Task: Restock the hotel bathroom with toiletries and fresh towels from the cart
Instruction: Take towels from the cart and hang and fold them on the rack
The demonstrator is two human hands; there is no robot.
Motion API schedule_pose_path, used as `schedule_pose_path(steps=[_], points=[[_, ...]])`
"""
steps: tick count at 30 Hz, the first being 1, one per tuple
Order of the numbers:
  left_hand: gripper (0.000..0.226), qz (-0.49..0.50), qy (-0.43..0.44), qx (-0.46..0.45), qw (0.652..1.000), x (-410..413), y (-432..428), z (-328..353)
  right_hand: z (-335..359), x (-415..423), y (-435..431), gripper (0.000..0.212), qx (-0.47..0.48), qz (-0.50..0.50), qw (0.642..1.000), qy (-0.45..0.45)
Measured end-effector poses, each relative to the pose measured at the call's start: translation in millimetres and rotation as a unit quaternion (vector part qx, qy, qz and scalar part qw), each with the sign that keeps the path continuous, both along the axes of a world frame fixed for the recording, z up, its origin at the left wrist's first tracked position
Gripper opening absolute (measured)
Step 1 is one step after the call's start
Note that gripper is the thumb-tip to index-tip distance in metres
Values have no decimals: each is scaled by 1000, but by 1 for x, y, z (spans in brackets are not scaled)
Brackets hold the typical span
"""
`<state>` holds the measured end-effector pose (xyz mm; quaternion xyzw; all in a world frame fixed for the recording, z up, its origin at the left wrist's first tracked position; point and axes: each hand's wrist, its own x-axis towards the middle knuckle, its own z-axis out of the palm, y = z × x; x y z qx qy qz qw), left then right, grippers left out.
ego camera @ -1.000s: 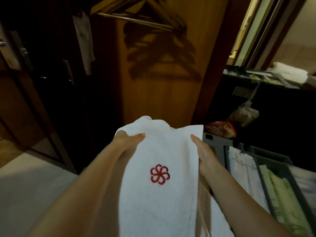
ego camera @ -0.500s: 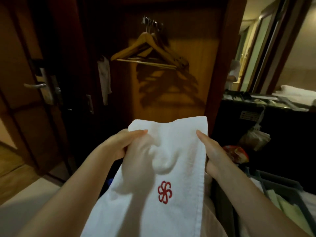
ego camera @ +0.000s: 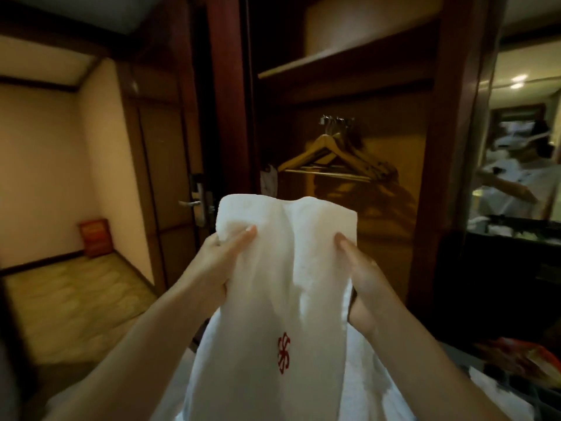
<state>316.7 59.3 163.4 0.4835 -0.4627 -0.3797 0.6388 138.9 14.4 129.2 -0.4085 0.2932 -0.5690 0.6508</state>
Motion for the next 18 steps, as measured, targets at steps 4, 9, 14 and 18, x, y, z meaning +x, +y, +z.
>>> schedule_pose_path(steps=[4,9,14,18], points=[[14,75,11,-41,996,-16,56,2,10,9,30,32,-9,97,995,-17],[17,187,25,-88,978,-26,132,-2,18,22,76,24,-25,185,982,-13],[11,320,33,-88,943,-30,213,-15,20,41,132,28,-39,296,954,-16],[18,381,4,-59,923,-27,285,-18,17,62,180,28,-46,374,926,-18]])
